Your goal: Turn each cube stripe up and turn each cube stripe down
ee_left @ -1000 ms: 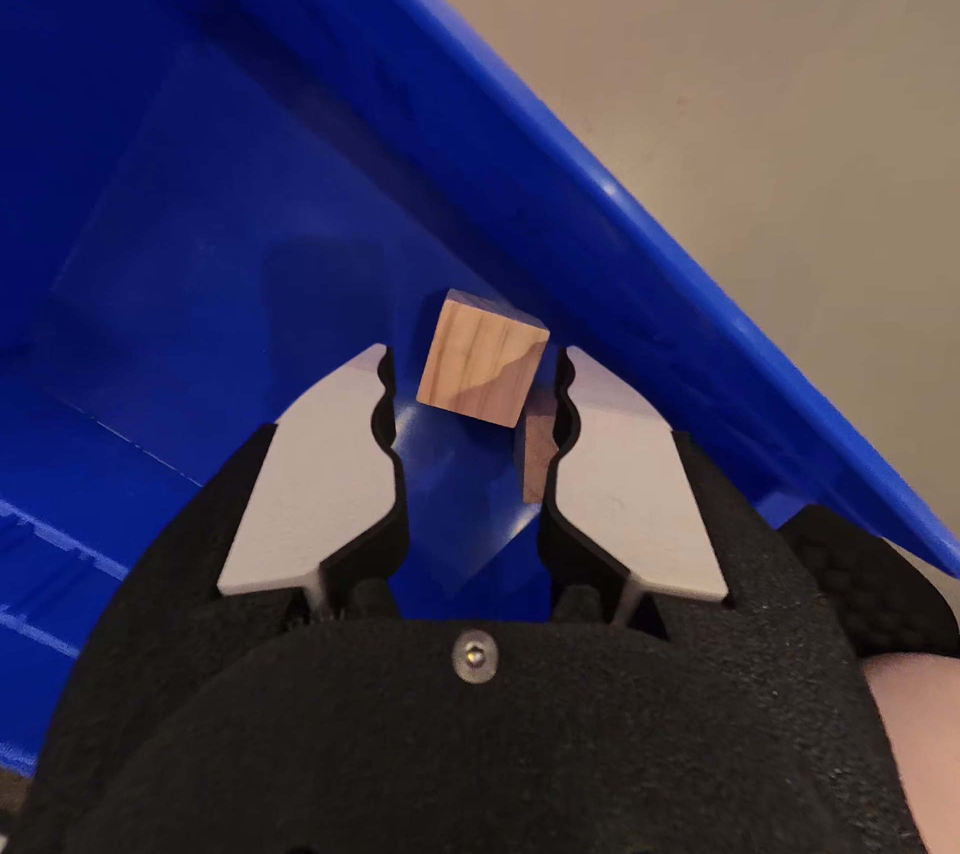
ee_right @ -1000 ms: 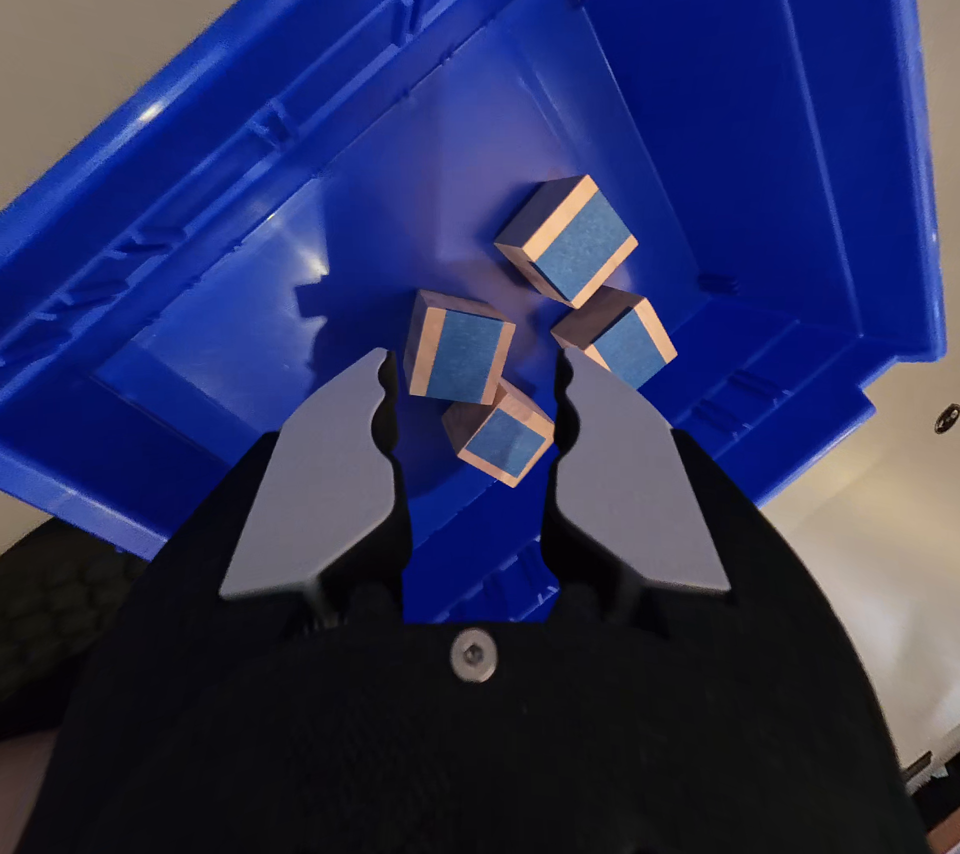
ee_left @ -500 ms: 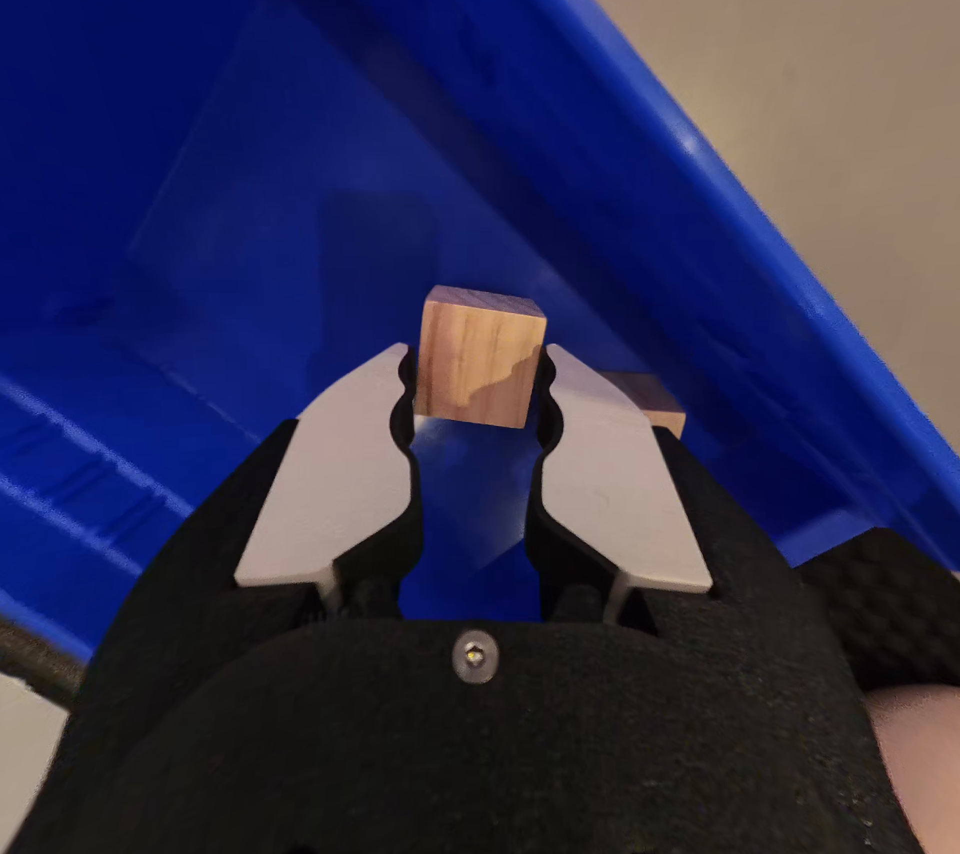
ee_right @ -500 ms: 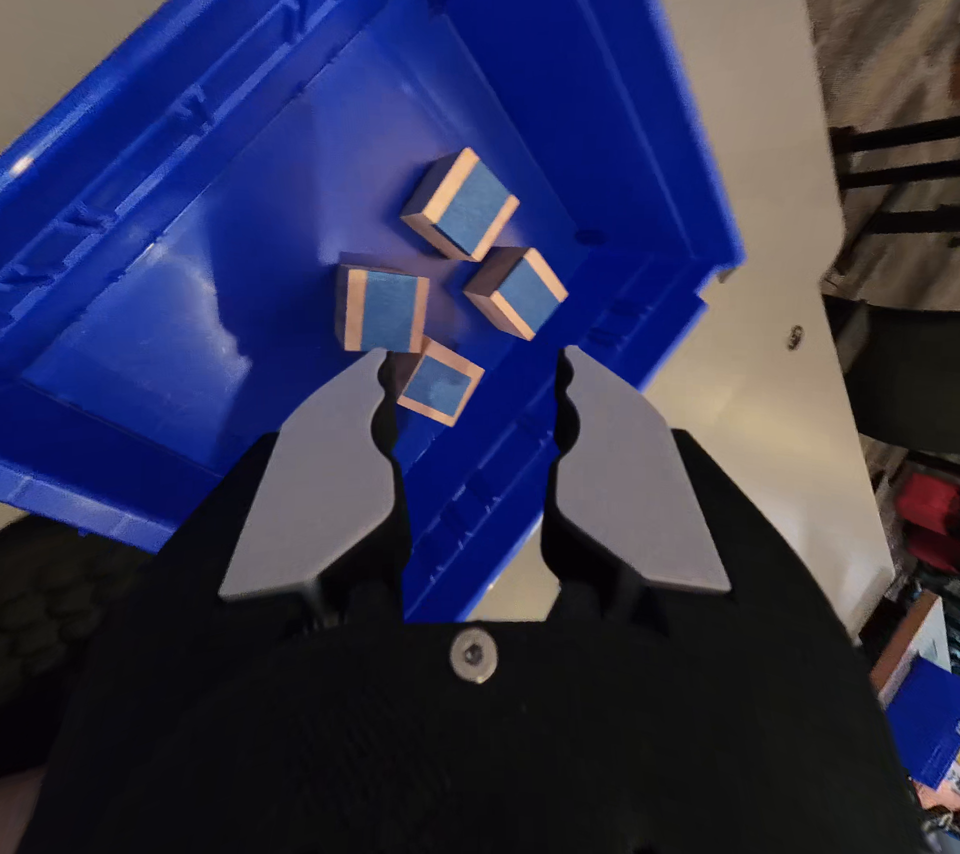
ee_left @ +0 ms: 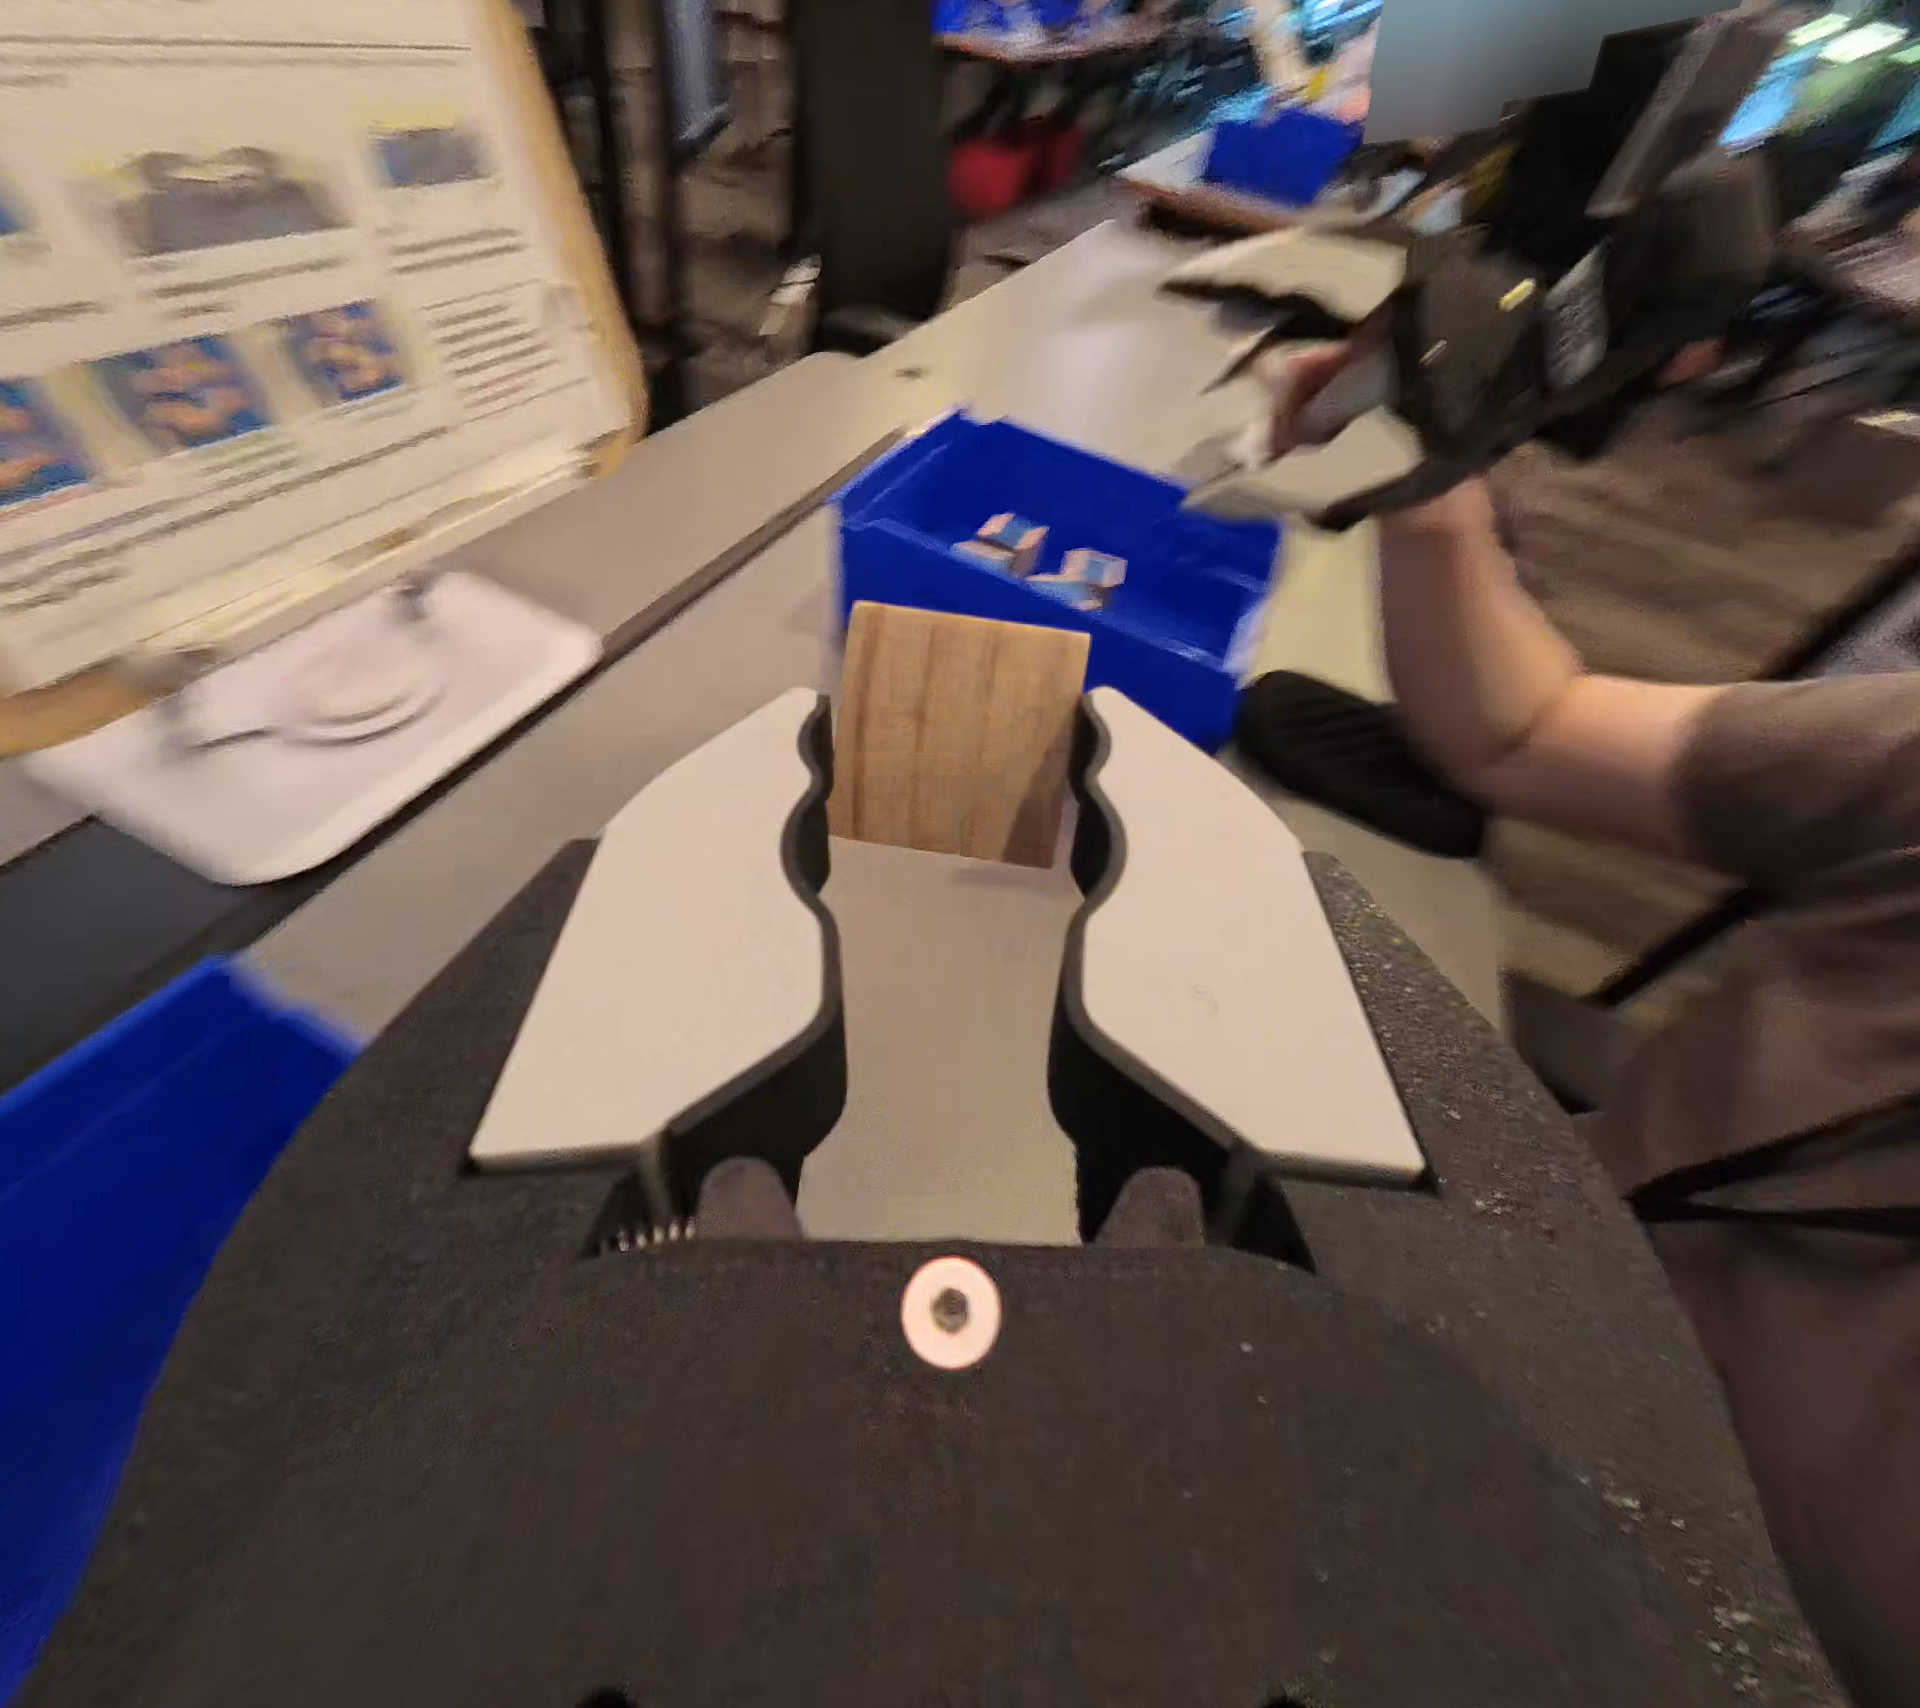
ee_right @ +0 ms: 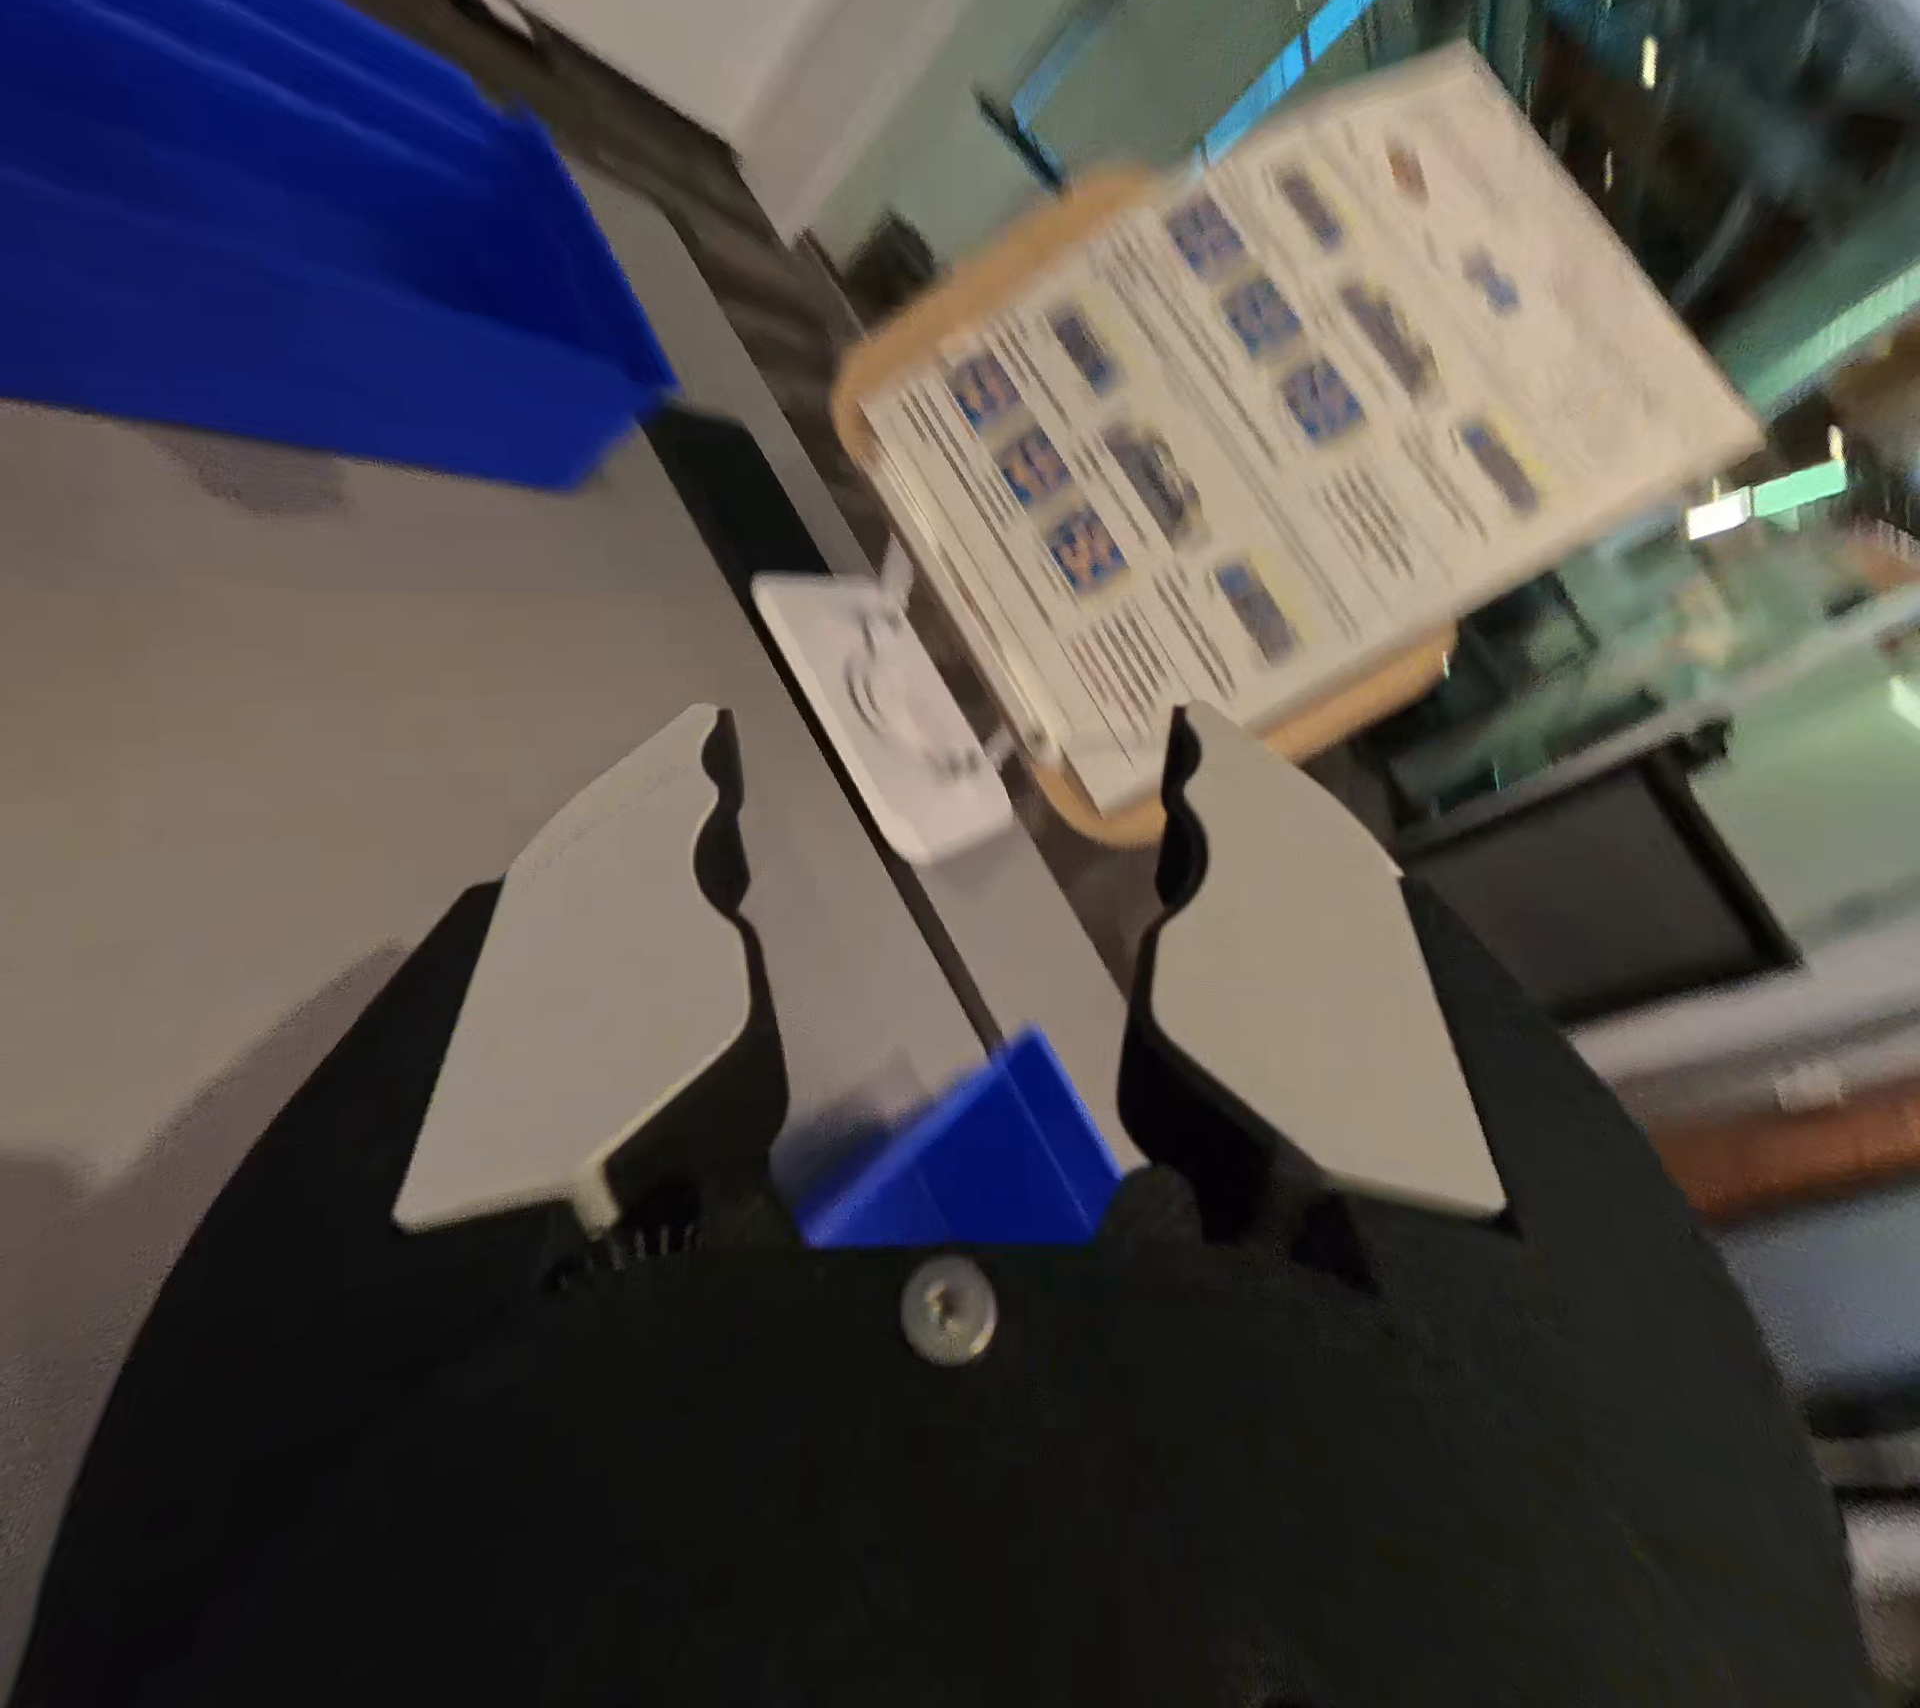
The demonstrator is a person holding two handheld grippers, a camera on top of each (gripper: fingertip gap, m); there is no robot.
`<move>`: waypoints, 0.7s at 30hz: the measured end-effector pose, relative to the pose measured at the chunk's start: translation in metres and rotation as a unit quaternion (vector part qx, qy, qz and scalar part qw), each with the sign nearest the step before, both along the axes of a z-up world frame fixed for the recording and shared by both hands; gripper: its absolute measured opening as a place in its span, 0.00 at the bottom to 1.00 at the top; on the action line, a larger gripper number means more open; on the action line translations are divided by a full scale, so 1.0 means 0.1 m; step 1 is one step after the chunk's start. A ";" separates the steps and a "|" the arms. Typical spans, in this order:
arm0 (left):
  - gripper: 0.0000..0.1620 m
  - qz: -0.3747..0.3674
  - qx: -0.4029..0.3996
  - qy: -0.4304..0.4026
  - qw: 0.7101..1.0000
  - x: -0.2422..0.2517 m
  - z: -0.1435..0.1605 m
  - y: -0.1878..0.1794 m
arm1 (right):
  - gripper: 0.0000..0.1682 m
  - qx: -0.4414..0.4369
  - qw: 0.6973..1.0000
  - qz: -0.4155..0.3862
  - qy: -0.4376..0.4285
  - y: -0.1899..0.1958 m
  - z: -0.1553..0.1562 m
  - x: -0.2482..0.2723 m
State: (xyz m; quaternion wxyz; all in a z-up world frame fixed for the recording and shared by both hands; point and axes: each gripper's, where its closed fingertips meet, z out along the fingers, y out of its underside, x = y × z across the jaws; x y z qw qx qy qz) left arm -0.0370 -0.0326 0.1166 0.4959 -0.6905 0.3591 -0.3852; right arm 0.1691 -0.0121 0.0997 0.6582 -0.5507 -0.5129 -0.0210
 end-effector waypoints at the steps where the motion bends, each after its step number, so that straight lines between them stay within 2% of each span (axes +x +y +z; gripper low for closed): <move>1: 0.27 -0.026 -0.014 -0.014 0.999 0.15 0.01 -0.05 | 0.47 0.019 0.999 0.037 0.001 -0.13 -0.03 -0.19; 5: 0.27 -0.125 -0.084 -0.074 0.986 0.70 -0.05 -0.24 | 0.49 0.111 0.991 0.077 0.004 -0.41 -0.14 -0.66; 10: 0.27 -0.227 -0.178 -0.131 0.949 1.17 -0.14 -0.46 | 0.47 0.208 0.974 0.082 0.037 -0.60 -0.20 -0.85; 15: 0.27 -0.240 -0.192 -0.116 0.944 1.35 -0.28 -0.50 | 0.38 0.174 0.980 0.073 0.065 -0.55 -0.21 -0.83; 18: 0.27 -0.235 -0.181 -0.110 0.949 1.37 -0.32 -0.48 | 0.27 0.169 0.980 0.083 0.060 -0.56 -0.24 -0.83; 21: 0.28 -0.216 -0.172 -0.093 0.957 1.36 -0.36 -0.41 | 0.27 0.137 0.986 0.087 0.027 -0.50 -0.33 -0.84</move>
